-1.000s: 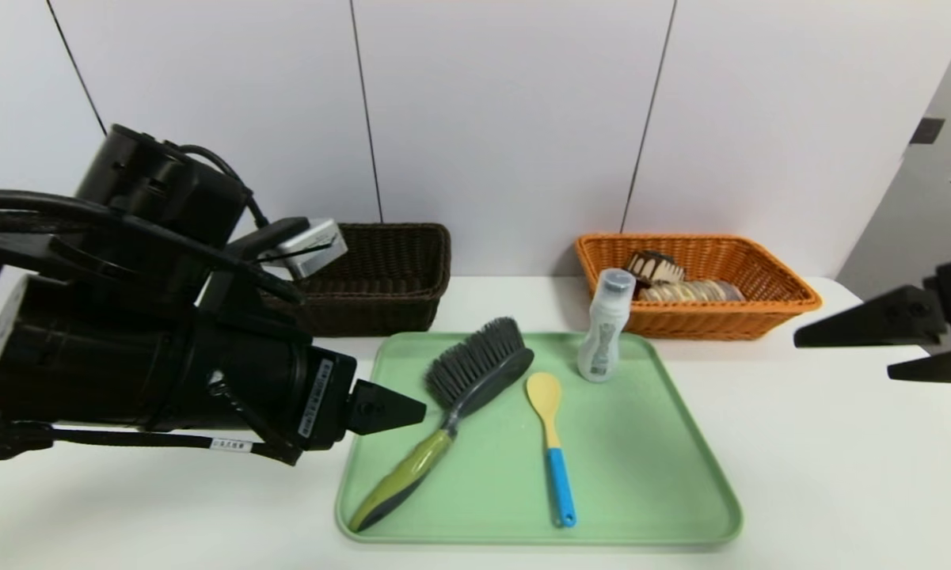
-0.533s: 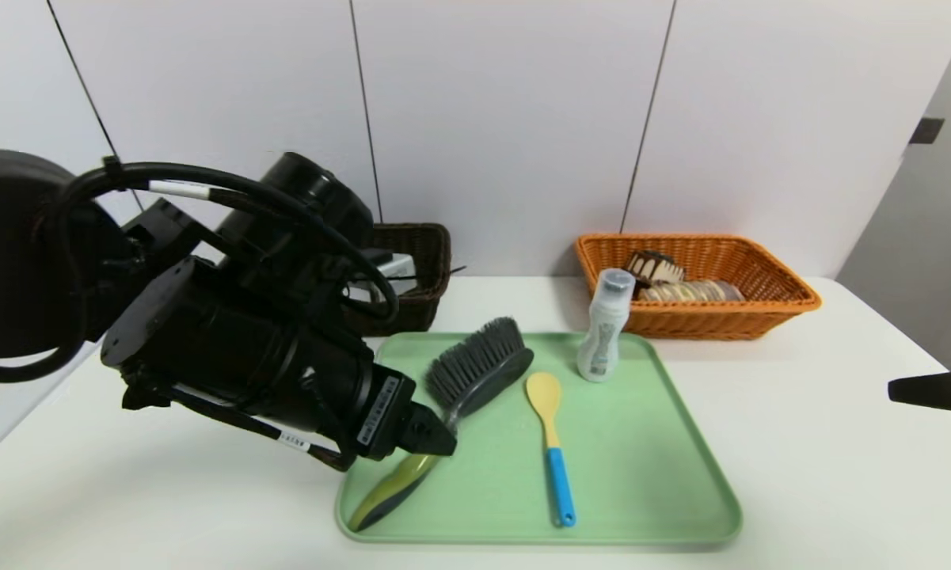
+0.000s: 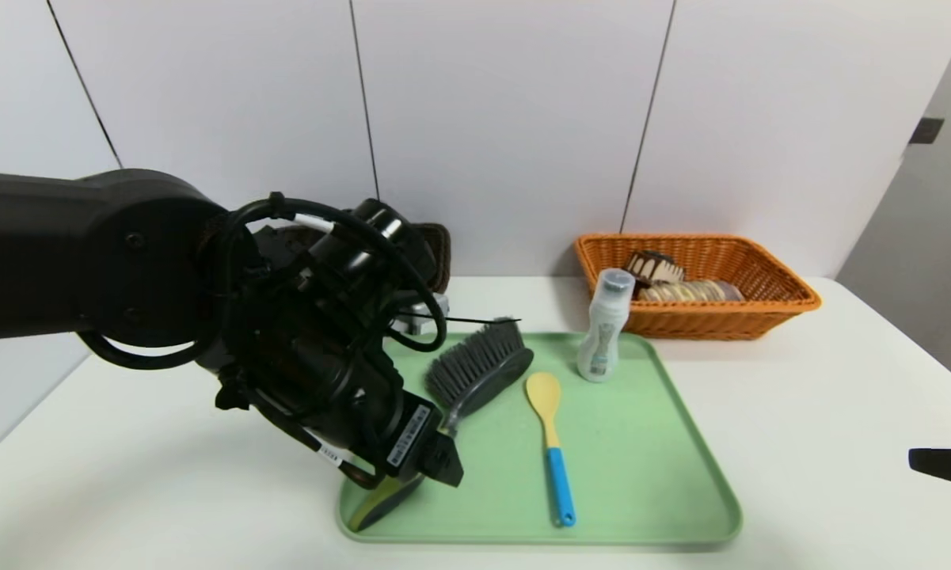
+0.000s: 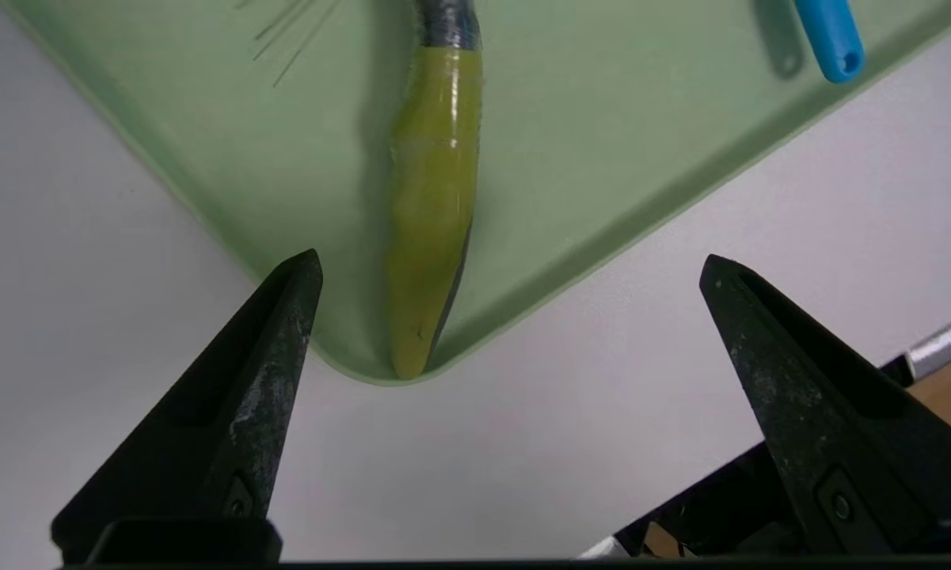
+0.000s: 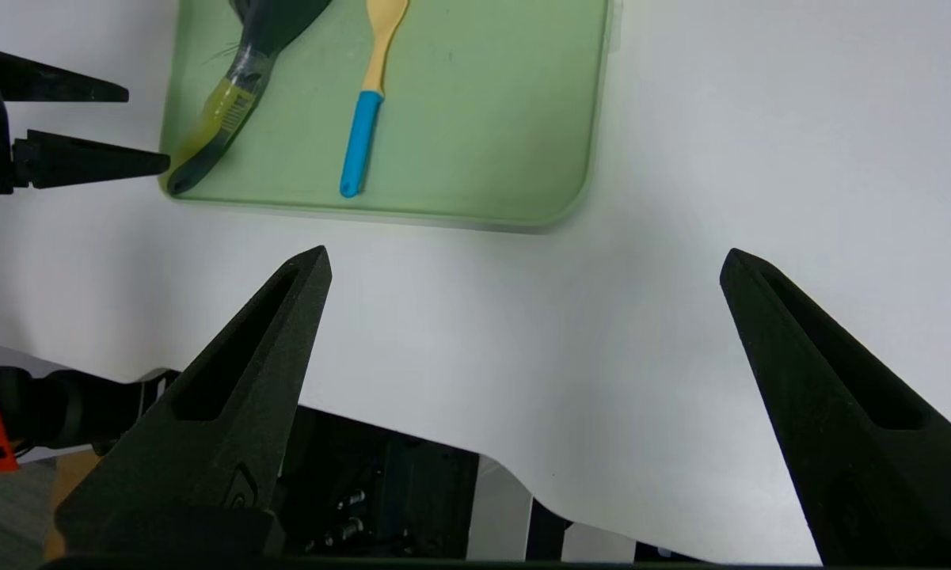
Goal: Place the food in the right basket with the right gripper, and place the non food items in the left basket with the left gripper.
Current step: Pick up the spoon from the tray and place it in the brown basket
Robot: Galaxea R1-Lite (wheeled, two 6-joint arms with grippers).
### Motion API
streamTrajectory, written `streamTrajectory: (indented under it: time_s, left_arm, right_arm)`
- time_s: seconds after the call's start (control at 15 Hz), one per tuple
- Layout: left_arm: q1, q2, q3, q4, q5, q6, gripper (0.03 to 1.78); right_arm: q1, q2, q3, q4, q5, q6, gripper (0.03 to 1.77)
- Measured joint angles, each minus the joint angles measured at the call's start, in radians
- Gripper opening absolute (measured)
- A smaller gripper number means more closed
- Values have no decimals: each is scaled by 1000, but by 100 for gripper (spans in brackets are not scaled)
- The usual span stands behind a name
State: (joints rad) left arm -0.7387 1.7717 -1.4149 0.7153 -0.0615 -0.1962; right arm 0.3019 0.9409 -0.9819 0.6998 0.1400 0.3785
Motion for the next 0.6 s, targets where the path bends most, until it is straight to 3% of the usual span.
streamTrajectory:
  time_s: [0.2,0.6]
  left_arm:
    - [-10,39,-86,0,29,-33,169]
    - [-114,193,-383,2,27,-377,169]
  right_arm:
    - [1,-24,96,-112,-1,0,170]
    - [1,-39,164,-119,-1,1,170]
